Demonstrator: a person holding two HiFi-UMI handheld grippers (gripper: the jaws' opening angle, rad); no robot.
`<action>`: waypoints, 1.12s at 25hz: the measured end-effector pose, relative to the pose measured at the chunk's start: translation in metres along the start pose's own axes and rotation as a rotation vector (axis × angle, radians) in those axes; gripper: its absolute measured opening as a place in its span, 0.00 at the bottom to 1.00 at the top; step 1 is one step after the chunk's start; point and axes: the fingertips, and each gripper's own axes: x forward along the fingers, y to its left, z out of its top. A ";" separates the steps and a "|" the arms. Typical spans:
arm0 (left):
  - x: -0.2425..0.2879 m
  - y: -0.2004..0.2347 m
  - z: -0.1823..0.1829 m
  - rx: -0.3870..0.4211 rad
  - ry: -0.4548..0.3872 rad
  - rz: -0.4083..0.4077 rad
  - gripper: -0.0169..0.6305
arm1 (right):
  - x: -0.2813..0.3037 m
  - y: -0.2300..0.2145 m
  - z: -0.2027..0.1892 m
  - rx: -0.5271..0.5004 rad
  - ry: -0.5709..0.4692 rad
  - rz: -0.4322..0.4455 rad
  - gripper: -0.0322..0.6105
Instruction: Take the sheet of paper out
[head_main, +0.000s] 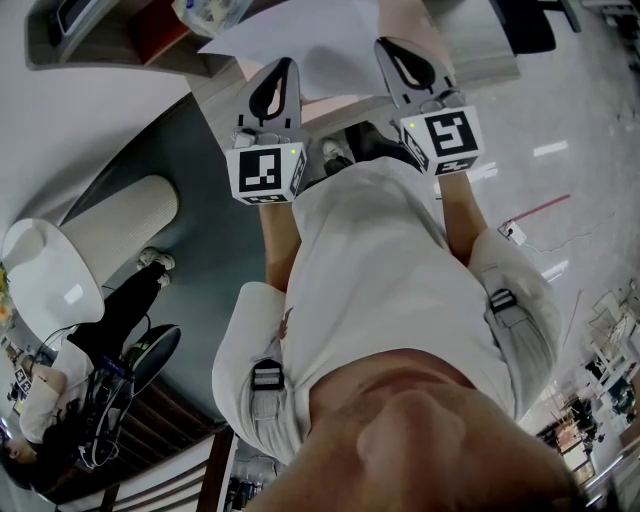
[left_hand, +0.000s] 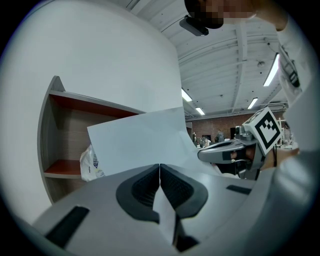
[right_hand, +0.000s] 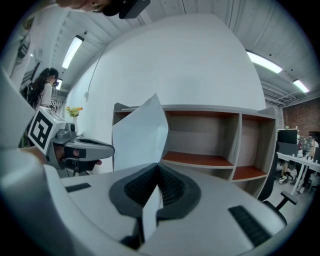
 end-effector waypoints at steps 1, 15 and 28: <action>0.000 0.000 0.000 0.000 -0.001 -0.001 0.06 | 0.000 0.000 0.000 0.001 0.000 0.002 0.08; 0.001 -0.003 0.003 0.002 -0.003 -0.003 0.06 | -0.002 0.002 0.001 -0.027 0.003 0.005 0.08; 0.005 -0.004 0.004 0.002 0.001 -0.007 0.06 | -0.002 0.000 0.001 -0.028 0.010 0.006 0.08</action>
